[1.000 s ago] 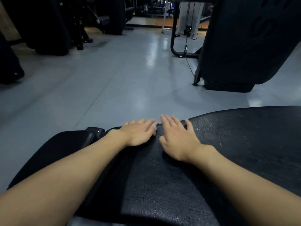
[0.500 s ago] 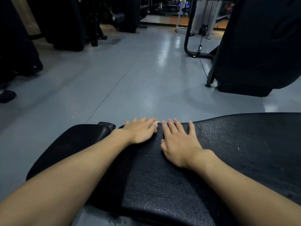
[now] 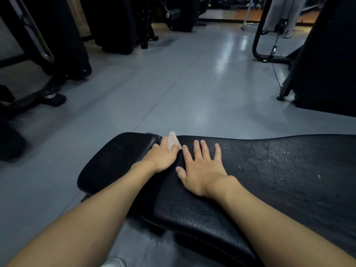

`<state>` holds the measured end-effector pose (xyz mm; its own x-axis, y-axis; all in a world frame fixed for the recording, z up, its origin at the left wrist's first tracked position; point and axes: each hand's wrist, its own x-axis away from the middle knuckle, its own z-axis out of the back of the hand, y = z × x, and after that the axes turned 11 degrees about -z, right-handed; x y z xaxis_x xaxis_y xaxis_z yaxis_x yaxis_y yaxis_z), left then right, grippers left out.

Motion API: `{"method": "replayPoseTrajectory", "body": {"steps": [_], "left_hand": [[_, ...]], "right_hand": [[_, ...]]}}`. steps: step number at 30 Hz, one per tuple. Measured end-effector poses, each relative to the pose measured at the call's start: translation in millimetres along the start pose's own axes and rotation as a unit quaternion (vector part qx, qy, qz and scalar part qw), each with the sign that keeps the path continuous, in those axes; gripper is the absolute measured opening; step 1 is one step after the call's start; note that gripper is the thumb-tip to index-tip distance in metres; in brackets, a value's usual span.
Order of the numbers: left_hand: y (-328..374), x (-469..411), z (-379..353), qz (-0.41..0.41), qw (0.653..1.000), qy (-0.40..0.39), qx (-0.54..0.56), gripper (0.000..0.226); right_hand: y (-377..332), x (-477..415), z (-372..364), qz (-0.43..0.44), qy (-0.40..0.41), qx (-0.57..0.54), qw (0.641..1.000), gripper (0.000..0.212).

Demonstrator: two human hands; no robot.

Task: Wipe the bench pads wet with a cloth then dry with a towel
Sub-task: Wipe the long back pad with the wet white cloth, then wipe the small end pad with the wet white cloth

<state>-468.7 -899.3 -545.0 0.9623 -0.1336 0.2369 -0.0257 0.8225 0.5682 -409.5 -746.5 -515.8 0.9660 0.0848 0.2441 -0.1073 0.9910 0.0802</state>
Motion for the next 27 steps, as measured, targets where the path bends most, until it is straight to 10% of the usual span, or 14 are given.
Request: {"method": "replayPoseTrajectory", "body": {"steps": [27], "left_hand": [[-22, 101, -14, 0.11, 0.994, -0.015, 0.008, 0.073]], "right_hand": [[-10, 8, -9, 0.001, 0.016, 0.035, 0.999, 0.064]]}}
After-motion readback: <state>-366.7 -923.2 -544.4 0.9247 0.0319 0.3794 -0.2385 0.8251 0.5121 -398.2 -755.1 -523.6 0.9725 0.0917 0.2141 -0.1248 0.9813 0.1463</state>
